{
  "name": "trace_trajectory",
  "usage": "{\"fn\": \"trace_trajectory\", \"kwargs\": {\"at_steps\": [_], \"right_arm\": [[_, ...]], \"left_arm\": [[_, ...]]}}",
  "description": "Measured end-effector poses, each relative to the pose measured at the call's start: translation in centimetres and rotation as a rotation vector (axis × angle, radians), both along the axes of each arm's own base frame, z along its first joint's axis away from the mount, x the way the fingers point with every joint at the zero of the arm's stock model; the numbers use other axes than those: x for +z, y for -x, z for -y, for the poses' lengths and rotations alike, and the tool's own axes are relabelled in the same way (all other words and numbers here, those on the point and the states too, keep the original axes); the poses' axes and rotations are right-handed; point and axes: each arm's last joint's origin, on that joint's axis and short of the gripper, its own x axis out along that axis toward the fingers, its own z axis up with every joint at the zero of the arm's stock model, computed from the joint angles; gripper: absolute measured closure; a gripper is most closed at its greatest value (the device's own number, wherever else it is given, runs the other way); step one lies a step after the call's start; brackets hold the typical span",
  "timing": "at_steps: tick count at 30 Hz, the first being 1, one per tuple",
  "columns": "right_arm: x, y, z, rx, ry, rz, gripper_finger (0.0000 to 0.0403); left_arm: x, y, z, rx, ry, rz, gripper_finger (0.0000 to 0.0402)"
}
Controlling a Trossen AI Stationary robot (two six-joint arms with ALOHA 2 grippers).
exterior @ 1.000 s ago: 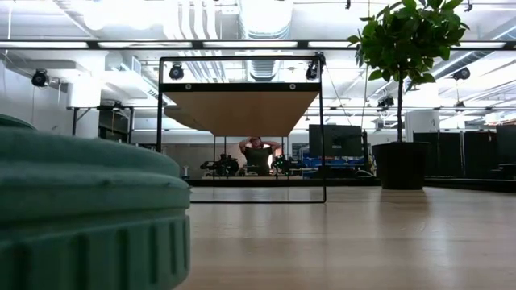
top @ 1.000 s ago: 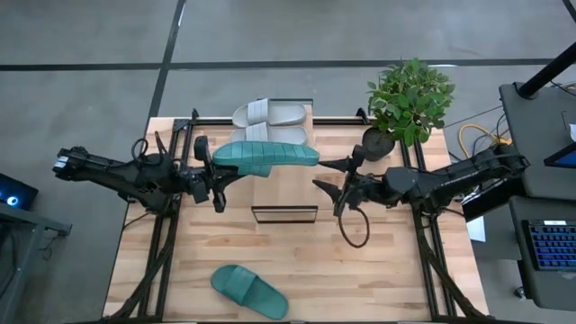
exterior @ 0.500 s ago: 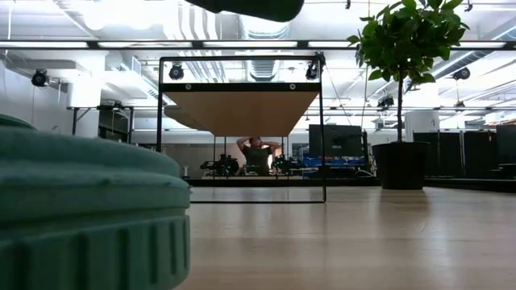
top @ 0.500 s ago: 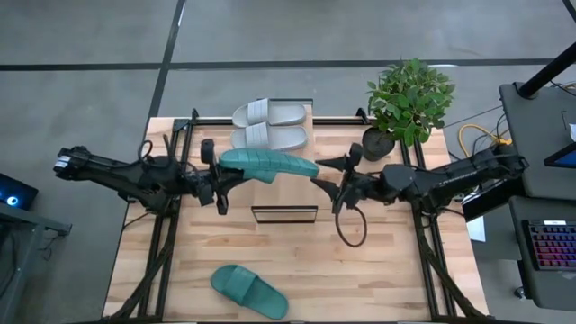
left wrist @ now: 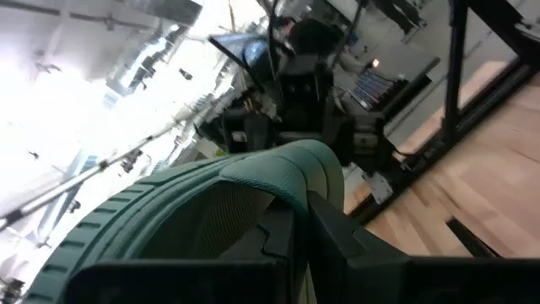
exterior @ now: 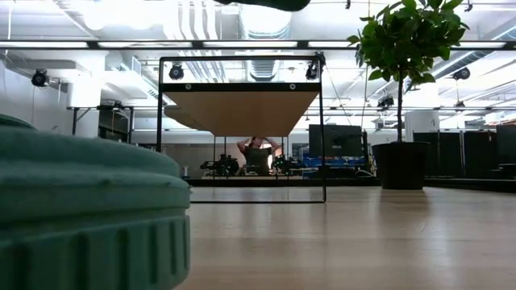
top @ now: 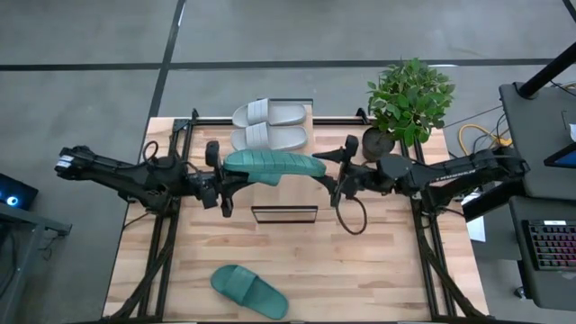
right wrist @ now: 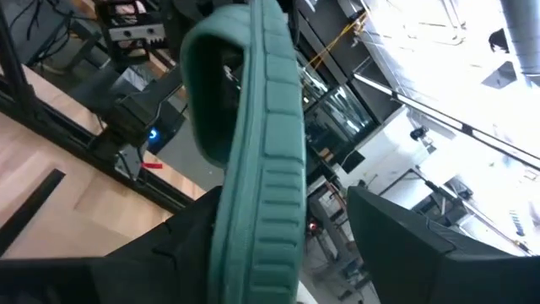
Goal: Pick and place slides into the shelf
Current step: Put the left blue slide on the shelf
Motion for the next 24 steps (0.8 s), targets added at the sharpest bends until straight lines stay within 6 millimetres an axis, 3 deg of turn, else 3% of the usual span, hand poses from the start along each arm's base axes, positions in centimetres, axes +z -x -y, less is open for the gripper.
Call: {"fn": "trace_trajectory", "kwargs": {"at_steps": [10,14,18,21,24], "right_arm": [[0.7,0.0,0.1,0.022,-0.073,0.053,0.0184],[0.9,-0.1,0.1,0.021,-0.075,0.053,0.0239],[1.0,-0.1,0.1,0.016,-0.086,0.042,0.0349],[0.8,-0.1,0.2,0.004,-0.075,0.029,0.0354],[0.8,-0.1,0.4,-0.051,-0.115,0.013,0.0354]], "left_arm": [[-0.1,-1.1,0.1,-0.015,-0.034,0.02,0.0401],[-0.4,-1.5,0.0,-0.004,-0.024,0.012,0.0401],[-0.2,-1.5,-0.1,0.009,-0.014,0.028,0.0402],[-0.2,-1.5,-0.2,0.069,0.006,0.026,0.0394],[-0.3,-1.4,-0.7,0.14,-0.077,0.003,0.0363]]}}
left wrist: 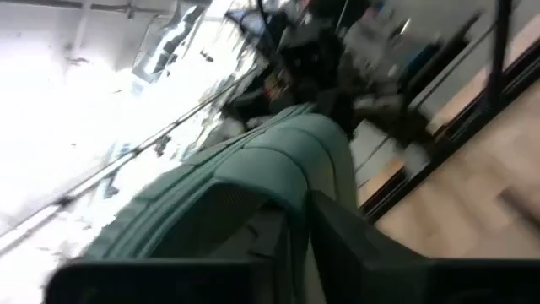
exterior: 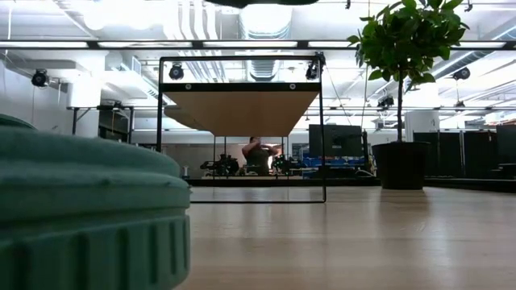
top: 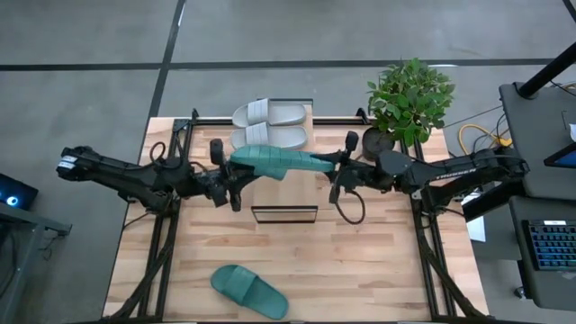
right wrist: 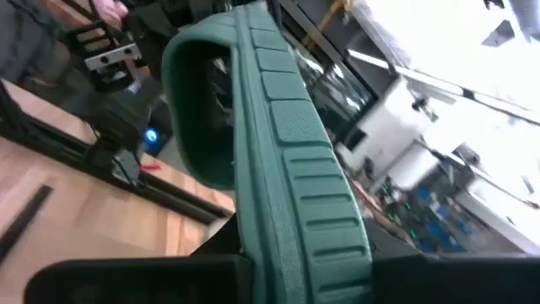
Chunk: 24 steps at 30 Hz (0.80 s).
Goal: Pick and place slides into the shelf
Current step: Put the left blue slide on the shelf
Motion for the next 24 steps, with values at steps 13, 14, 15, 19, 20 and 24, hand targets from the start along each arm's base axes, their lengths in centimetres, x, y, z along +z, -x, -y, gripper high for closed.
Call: {"fn": "trace_trajectory", "kwargs": {"at_steps": [13,14,15,19,20,24], "right_arm": [[3.4,0.6,2.1,-0.153,-0.163,-0.176,0.0354],[4.1,0.7,2.4,-0.161,-0.189,-0.171,0.0354],[4.9,0.9,2.7,-0.172,-0.216,-0.16,0.0354],[7.6,2.0,3.9,-0.223,-0.318,-0.144,0.0354],[8.2,2.2,4.1,-0.227,-0.34,-0.145,0.0354],[10.6,3.3,4.8,-0.176,-0.43,-0.125,0.0354]], "left_arm": [[0.2,0.9,-1.5,0.419,-0.019,-0.027,0.0163],[0.1,0.9,-1.5,0.445,-0.04,-0.046,0.0159],[-0.1,0.8,-1.6,0.454,-0.066,-0.065,0.0157],[-0.4,0.6,-1.5,0.463,-0.159,-0.118,0.0155],[-0.4,0.6,-1.5,0.465,-0.171,-0.123,0.0155],[-0.4,0.6,-1.5,0.477,-0.216,-0.143,0.0155]]}}
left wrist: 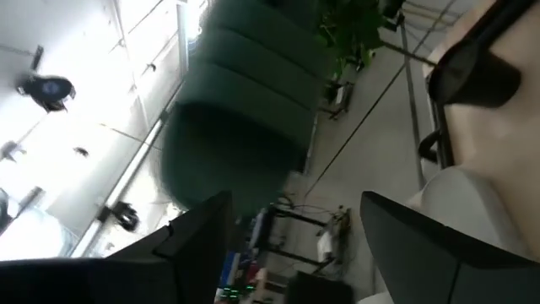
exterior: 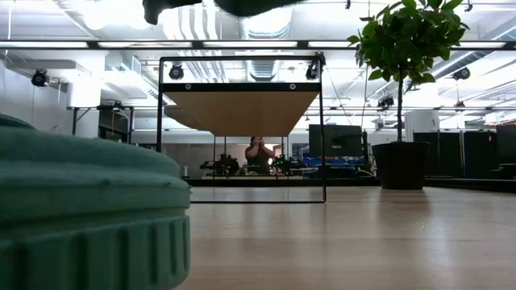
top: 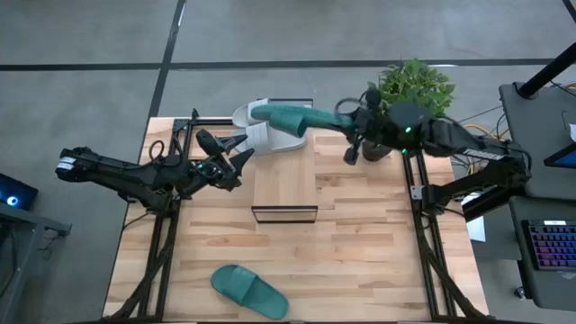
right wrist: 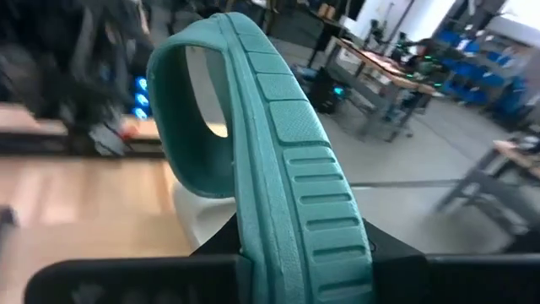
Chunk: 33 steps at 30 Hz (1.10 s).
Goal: Pick and place slides into the shelf
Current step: Put the left blue slide on the shelf
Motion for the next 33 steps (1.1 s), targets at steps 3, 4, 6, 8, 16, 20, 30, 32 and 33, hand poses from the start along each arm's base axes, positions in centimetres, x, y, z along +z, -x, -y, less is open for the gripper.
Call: {"fn": "trace_trajectory", "kwargs": {"at_steps": [3,4,6,8,16,20,30,32,33], "right_arm": [[1.3,0.7,0.3,0.04,-0.056,0.011,0.0354],[1.5,0.9,0.4,0.054,-0.074,0.008,0.0354],[1.7,1.1,0.4,0.08,-0.101,0.004,0.0354],[1.6,1.1,0.4,0.088,-0.119,-0.005,0.0354],[1.3,1.3,0.4,0.082,-0.142,-0.034,0.0354],[1.8,1.4,0.3,0.086,-0.14,-0.023,0.0354],[1.7,1.6,0.1,0.131,-0.206,-0.028,0.0354],[2.0,1.7,0.1,0.138,-0.213,-0.021,0.0354],[2.1,1.7,0.1,0.137,-0.219,-0.018,0.0354]], "left_arm": [[0.1,-0.1,0.0,0.046,-0.07,-0.027,0.0155],[0.1,-0.1,-0.1,0.071,-0.096,-0.038,0.0155],[0.1,-0.4,-0.1,0.12,-0.151,-0.054,0.0155],[0.0,-0.7,-0.1,0.151,-0.219,-0.07,0.0155],[-1.3,-2.6,0.2,0.252,-0.536,-0.262,0.0155],[-1.8,-3.7,0.0,0.306,-0.655,-0.321,0.0155],[-3.1,-5.8,-1.7,0.479,-0.869,-0.397,0.0155],[-3.6,-6.3,-2.3,0.488,-0.898,-0.43,0.0155],[-3.8,-6.5,-2.6,0.487,-0.911,-0.436,0.0155]]}}
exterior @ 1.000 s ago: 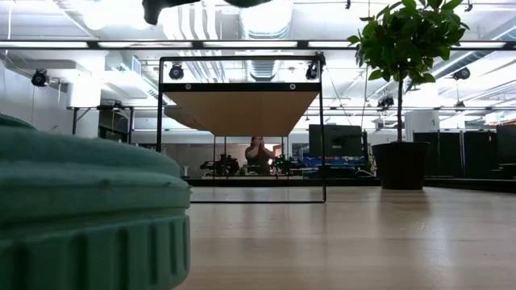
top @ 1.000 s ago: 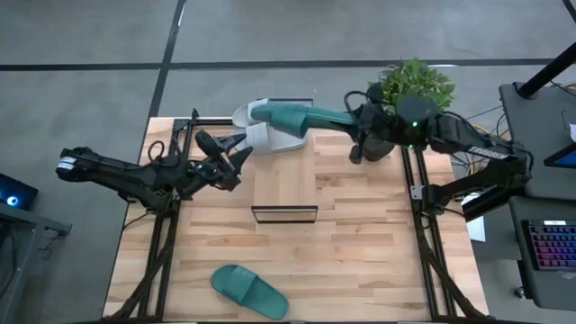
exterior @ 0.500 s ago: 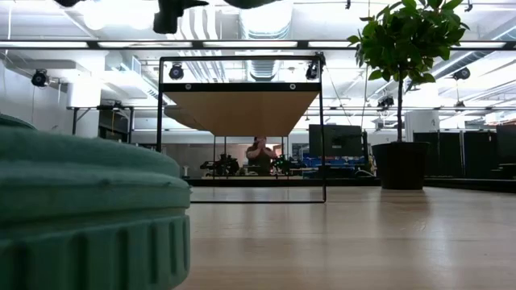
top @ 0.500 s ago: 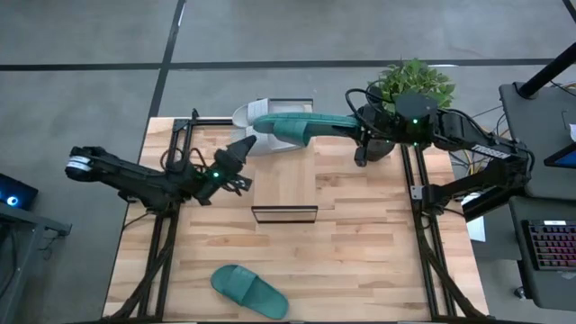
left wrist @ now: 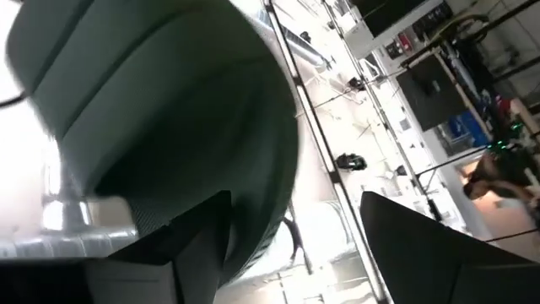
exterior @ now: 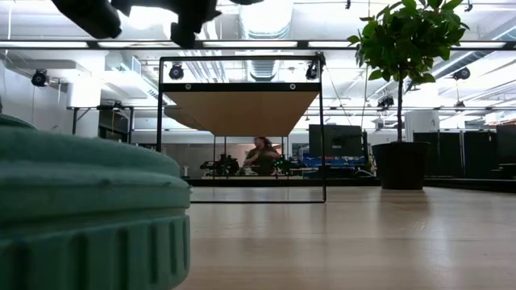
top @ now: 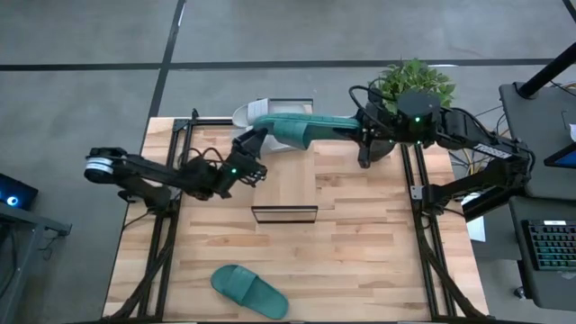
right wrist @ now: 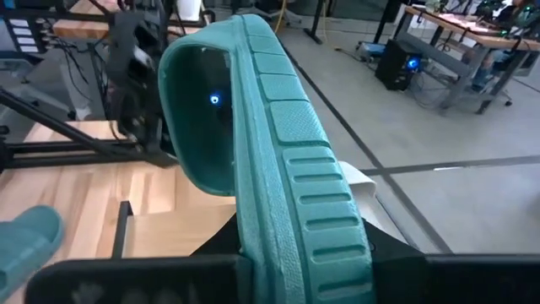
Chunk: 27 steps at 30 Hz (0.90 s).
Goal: Pick and place slides into the shelf
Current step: Put the left blue slide on the shelf
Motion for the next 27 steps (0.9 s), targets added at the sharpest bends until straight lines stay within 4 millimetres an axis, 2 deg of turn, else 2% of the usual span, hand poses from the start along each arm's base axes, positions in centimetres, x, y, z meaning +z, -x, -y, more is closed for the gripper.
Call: {"fn": "trace_trajectory", "kwargs": {"at_steps": [8,17,22,27], "right_arm": [[0.0,0.4,-0.1,-0.005,-0.051,-0.024,0.0354],[-0.1,0.2,-0.2,0.038,-0.098,-0.018,0.0354],[-0.4,-0.2,-0.2,0.049,-0.119,-0.037,0.0354],[-0.7,-0.3,-0.2,0.052,-0.124,-0.064,0.0354]], "left_arm": [[0.1,-0.2,-0.8,-0.088,-0.106,0.074,0.0155],[0.5,-0.4,-1.2,-0.144,-0.064,0.15,0.0161],[0.5,-1.0,-1.2,-0.163,-0.074,0.148,0.02],[0.1,-1.5,-1.3,-0.192,-0.018,0.182,0.0273]]}}
